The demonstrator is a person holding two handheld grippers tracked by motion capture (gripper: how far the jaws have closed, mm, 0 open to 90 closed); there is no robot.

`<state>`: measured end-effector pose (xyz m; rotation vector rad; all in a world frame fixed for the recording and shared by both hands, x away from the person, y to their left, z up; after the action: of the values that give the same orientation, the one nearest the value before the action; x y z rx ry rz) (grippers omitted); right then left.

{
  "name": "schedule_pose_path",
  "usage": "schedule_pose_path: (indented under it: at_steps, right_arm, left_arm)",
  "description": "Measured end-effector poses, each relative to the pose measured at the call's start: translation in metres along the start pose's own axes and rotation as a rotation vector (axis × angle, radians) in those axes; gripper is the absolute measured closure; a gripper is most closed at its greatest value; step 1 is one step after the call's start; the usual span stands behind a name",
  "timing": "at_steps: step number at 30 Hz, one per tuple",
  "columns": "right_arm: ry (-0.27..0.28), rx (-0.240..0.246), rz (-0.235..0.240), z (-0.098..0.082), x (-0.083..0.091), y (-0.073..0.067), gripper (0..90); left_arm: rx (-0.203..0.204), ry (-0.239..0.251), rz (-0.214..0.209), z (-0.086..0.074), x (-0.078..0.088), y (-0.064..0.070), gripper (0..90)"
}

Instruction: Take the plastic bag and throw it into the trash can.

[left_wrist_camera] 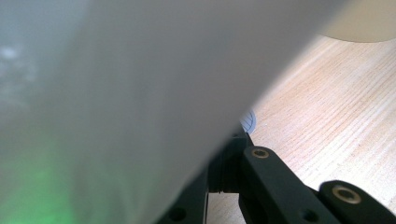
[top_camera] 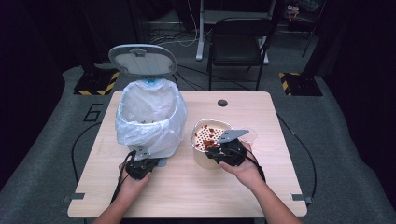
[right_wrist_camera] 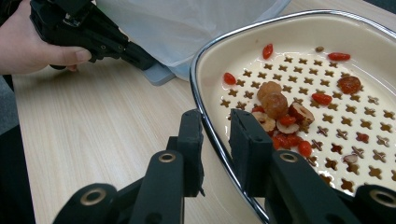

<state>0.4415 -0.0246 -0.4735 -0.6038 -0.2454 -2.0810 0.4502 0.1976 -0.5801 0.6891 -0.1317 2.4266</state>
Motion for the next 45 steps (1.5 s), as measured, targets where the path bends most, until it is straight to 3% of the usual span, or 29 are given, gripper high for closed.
schedule_pose_path:
  at_steps: [1, 6, 7, 9, 10, 11, 12, 16, 17, 18, 21, 22, 23, 24, 34, 36, 38, 45]
  right_arm:
    - [0.000, 0.000, 0.000, 0.000, 0.000, 0.000, 74.0]
    - [0.029, -0.003, -0.009, 0.005, 0.006, 0.002, 72.9]
    - [0.022, -0.003, -0.009, 0.005, 0.006, 0.002, 72.9]
    - [0.016, -0.007, 0.001, 0.003, 0.005, 0.004, 73.0]
    - [0.013, -0.013, 0.007, 0.001, 0.004, 0.004, 73.0]
    - [0.007, -0.022, 0.008, 0.000, 0.004, 0.003, 73.0]
    - [0.000, -0.020, 0.013, -0.002, 0.003, 0.002, 72.7]
    - [0.004, -0.014, 0.015, -0.004, 0.000, 0.001, 74.1]
    - [0.004, -0.014, 0.015, -0.004, 0.000, 0.001, 74.1]
    - [0.006, -0.007, 0.021, -0.004, 0.000, 0.001, 74.9]
    - [0.000, -0.026, 0.063, -0.004, 0.000, -0.003, 79.1]
    - [-0.005, -0.018, 0.075, -0.004, 0.000, -0.007, 81.1]
    - [-0.005, -0.018, 0.075, -0.004, 0.000, -0.007, 81.1]
    - [-0.008, -0.014, 0.074, -0.004, 0.000, -0.012, 81.9]
    - [-0.021, -0.027, 0.061, -0.011, 0.009, -0.032, 82.4]
    - [-0.022, -0.031, 0.061, -0.011, 0.010, -0.034, 82.3]
    - [-0.022, -0.040, 0.060, -0.012, 0.012, -0.037, 82.2]
    - [-0.024, -0.062, 0.063, -0.016, 0.018, -0.048, 82.2]
  left_arm:
    - [-0.025, -0.004, -0.012, 0.000, 0.000, -0.001, 90.0]
    - [-0.022, -0.007, -0.012, 0.000, 0.000, -0.001, 90.0]
    - [0.001, 0.000, 0.000, 0.000, 0.000, 0.000, 90.0]
    - [-0.025, -0.005, -0.011, 0.000, 0.000, -0.001, 90.0]
    - [-0.025, -0.005, -0.012, 0.000, 0.000, -0.001, 90.0]
    - [0.000, -0.001, 0.001, 0.000, 0.000, 0.000, 90.0]
    - [-0.027, -0.005, -0.012, 0.000, 0.000, -0.001, 90.0]
    - [-0.028, -0.005, -0.012, 0.000, 0.000, -0.001, 90.0]
    - [-0.028, -0.005, -0.012, 0.000, 0.000, -0.001, 90.0]
    - [-0.001, 0.000, 0.000, 0.000, 0.000, 0.000, 90.0]
    - [-0.001, 0.000, 0.000, 0.000, 0.000, 0.000, 90.0]
    - [-0.025, -0.005, -0.012, 0.000, 0.000, -0.001, 90.0]
    - [-0.003, -0.001, -0.002, 0.000, 0.000, 0.000, 90.0]
    - [-0.025, -0.007, -0.012, 0.000, 0.000, -0.001, 90.0]
    - [-0.027, -0.007, -0.014, 0.000, 0.000, -0.001, 90.0]
    - [0.002, 0.000, -0.001, 0.000, 0.000, 0.000, 90.0]
    - [-0.022, -0.004, -0.011, 0.000, 0.000, -0.001, 90.0]
    - [-0.025, -0.005, -0.011, 0.000, 0.000, -0.001, 90.0]
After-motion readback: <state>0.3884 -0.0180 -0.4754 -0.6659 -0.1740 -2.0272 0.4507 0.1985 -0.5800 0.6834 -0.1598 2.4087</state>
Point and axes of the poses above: each handheld gripper's, and its own axes: x roughly backward along the jaws, z roughly out of its top, y roughly to its right, the point moved 10 cm from there along -x, roughly forward along the jaws, and after that the axes turned 8 degrees about y, right-handed, at the moved point
